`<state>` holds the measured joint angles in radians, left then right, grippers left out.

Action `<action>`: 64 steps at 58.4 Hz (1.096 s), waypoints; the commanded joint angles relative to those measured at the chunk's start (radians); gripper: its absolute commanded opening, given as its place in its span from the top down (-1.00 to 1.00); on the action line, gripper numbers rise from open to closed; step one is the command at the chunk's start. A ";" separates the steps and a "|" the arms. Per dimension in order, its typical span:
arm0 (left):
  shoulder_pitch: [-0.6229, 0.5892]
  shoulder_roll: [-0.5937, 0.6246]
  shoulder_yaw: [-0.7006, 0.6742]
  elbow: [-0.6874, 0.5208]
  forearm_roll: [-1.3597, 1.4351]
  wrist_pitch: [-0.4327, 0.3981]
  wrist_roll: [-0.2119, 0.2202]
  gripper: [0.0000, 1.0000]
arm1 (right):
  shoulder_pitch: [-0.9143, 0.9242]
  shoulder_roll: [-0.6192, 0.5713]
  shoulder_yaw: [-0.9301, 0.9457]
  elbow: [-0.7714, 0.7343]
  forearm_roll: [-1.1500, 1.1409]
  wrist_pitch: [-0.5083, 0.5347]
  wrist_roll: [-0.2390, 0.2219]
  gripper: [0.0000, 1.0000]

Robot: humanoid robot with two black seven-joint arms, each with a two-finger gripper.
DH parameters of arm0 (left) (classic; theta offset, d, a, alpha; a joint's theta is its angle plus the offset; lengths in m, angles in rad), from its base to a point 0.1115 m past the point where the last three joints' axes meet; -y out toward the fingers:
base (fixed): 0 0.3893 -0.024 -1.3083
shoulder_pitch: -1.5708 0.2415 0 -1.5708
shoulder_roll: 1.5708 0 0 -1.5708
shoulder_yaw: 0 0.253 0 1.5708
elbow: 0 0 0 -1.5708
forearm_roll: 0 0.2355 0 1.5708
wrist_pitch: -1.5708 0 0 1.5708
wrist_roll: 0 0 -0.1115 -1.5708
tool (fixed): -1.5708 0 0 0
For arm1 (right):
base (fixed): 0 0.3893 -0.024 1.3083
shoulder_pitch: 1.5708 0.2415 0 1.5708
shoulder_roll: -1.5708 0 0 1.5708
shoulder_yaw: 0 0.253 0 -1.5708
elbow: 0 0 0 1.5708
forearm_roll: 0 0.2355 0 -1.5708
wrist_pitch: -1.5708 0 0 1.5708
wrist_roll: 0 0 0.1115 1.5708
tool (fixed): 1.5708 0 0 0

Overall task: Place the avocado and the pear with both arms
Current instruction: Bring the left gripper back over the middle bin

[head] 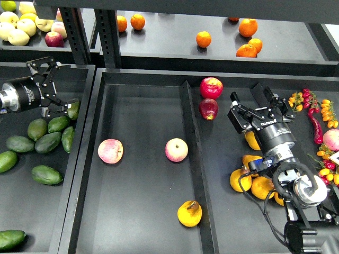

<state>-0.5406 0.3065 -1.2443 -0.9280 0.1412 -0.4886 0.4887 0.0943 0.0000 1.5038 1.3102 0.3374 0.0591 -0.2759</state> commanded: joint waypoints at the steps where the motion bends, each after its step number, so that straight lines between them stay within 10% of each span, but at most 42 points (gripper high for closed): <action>1: 0.117 -0.116 -0.139 -0.098 0.000 0.000 0.000 -0.98 | -0.002 0.000 0.001 -0.012 -0.001 0.083 -0.028 -0.99; 26: 0.407 -0.306 -0.291 -0.377 -0.002 0.000 0.000 -0.98 | -0.010 -0.057 -0.071 -0.054 -0.015 0.272 -0.106 -1.00; 36: 0.467 -0.306 -0.279 -0.388 -0.003 0.000 0.000 -0.98 | -0.004 -0.081 -0.112 -0.068 -0.086 0.346 -0.213 -1.00; 64: 0.548 -0.306 -0.176 -0.377 -0.006 0.000 -0.030 -0.98 | 0.159 -0.442 -0.462 -0.069 -0.193 0.375 -0.213 -0.99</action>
<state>0.0061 -0.0003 -1.4450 -1.3066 0.1347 -0.4888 0.4578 0.2042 -0.3700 1.1149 1.2447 0.1489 0.4210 -0.4890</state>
